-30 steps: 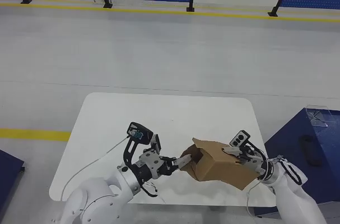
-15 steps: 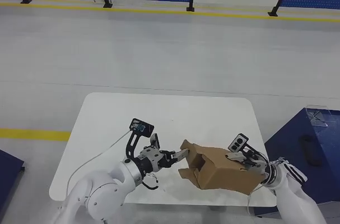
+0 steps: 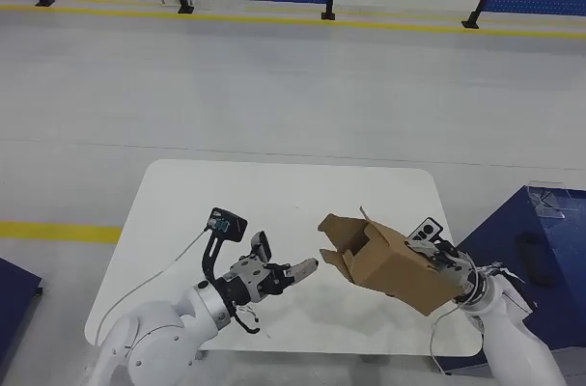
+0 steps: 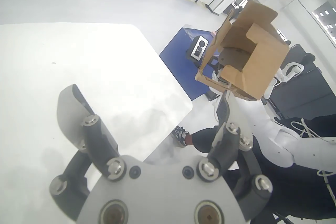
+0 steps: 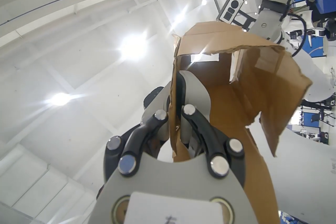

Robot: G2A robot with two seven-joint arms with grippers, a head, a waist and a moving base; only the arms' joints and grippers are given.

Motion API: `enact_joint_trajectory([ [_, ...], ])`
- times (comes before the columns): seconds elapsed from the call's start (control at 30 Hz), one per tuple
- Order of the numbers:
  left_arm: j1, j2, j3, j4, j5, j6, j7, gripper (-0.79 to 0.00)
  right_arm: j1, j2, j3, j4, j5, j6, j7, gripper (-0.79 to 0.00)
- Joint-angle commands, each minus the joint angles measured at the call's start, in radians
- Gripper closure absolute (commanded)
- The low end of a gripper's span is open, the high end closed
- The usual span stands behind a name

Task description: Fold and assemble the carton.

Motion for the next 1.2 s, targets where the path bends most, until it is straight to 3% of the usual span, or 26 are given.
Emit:
enact_joint_trajectory([
  [0.0,0.001,0.000,0.010,0.008,0.023,0.002,0.001,-0.785,0.000,0.000,0.000,-0.001,0.003,-0.004,-0.001,0.000],
  [0.43,-0.059,-0.008,0.080,0.034,0.012,-0.005,-0.026,-0.785,-0.027,0.004,-0.018,-0.037,-0.122,-0.087,0.036,0.000],
  [0.67,-0.111,-0.015,0.107,0.097,-0.028,0.049,-0.091,-0.785,-0.041,0.006,-0.009,-0.048,-0.152,-0.132,0.055,0.000],
  [0.83,-0.142,-0.021,0.130,0.120,-0.060,0.038,-0.101,-0.785,-0.051,0.008,-0.004,-0.061,-0.179,-0.157,0.061,0.000],
  [1.17,-0.133,-0.017,0.100,0.099,-0.064,0.043,-0.084,-0.785,-0.043,0.007,0.015,-0.057,-0.195,-0.234,0.007,0.000],
])
